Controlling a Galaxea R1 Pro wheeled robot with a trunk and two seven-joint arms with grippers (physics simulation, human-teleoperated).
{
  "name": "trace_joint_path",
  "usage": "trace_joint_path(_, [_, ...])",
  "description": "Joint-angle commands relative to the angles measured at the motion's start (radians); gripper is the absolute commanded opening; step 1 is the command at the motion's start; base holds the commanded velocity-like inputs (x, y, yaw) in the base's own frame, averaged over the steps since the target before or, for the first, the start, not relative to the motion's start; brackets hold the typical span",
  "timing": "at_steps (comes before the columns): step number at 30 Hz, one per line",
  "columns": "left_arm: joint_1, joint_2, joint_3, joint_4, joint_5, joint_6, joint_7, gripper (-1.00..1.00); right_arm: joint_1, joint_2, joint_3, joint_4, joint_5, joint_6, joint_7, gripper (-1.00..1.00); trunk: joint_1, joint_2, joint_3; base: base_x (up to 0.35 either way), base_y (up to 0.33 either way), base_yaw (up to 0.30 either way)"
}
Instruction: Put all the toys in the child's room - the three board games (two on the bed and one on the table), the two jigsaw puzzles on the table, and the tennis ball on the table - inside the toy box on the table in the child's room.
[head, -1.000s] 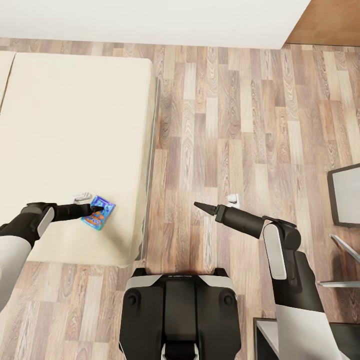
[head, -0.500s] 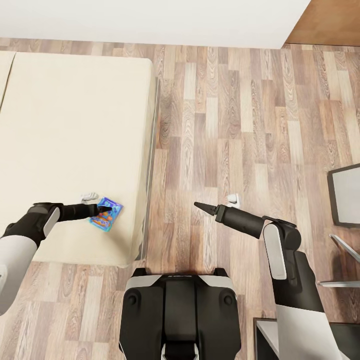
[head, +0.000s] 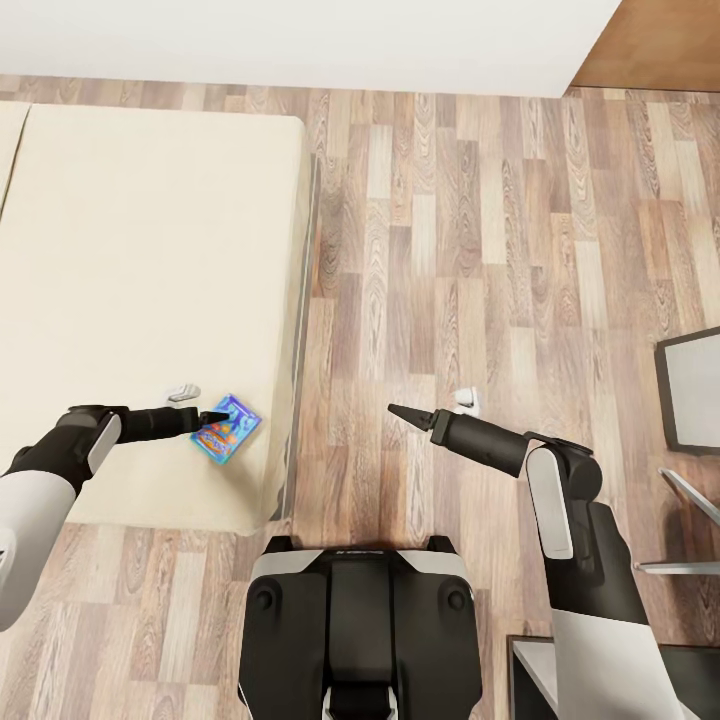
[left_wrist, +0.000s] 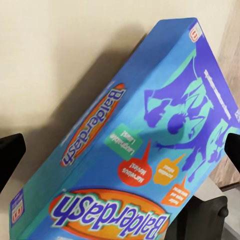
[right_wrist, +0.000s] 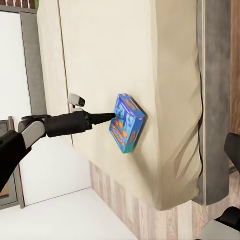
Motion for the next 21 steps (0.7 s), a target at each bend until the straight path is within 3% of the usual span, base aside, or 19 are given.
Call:
trace_joint_path(1, [0.000, 0.000, 0.001, 0.001, 0.008, 0.010, 0.000, 1.00, -0.001, 0.001, -0.003, 0.000, 0.006, 0.004, 0.008, 1.00, 0.001, -0.002, -0.001, 0.000, 0.000, 0.000])
trace_joint_path(21, [0.000, 0.000, 0.000, 0.001, 0.008, 0.008, -0.002, 1.00, -0.001, 0.001, -0.006, 0.002, 0.006, 0.004, 0.008, 1.00, 0.001, -0.002, -0.001, 0.000, 0.000, 0.000])
